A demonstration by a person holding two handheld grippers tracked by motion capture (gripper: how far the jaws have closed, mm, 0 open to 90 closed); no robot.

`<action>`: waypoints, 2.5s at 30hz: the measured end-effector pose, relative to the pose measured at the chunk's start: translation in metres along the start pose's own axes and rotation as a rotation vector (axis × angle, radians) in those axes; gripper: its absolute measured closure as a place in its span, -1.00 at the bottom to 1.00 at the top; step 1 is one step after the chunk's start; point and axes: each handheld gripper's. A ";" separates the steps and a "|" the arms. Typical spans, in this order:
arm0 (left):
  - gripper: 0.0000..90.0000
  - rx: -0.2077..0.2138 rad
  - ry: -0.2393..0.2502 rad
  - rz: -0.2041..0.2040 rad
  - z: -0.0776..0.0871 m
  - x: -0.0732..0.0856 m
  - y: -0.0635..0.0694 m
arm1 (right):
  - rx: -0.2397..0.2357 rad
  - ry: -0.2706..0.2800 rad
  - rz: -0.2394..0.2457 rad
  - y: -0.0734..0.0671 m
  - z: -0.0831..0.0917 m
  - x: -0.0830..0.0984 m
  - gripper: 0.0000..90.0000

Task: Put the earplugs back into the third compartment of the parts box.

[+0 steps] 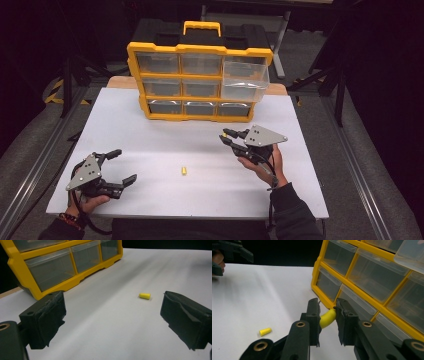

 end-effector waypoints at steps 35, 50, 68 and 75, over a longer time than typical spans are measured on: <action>-0.84 0.010 -0.015 0.018 -0.003 0.004 -0.002 | 0.139 0.128 0.073 0.040 0.023 -0.066 0.63; -0.84 0.013 -0.016 0.021 -0.003 0.004 -0.003 | 0.203 0.141 0.117 0.063 0.022 -0.103 0.63; -0.84 0.016 -0.019 0.016 -0.003 0.003 -0.002 | 0.330 0.066 0.035 0.114 0.006 -0.112 0.61; -0.84 0.017 -0.012 0.018 -0.003 0.004 -0.002 | 0.361 0.056 -0.016 0.125 0.007 -0.106 0.59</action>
Point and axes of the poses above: each handheld gripper's, and its own axes: z roughly backward along the jaws, x roughly out of its underside, y roughly to its right, and after that the axes turned 14 degrees about y, right-handed
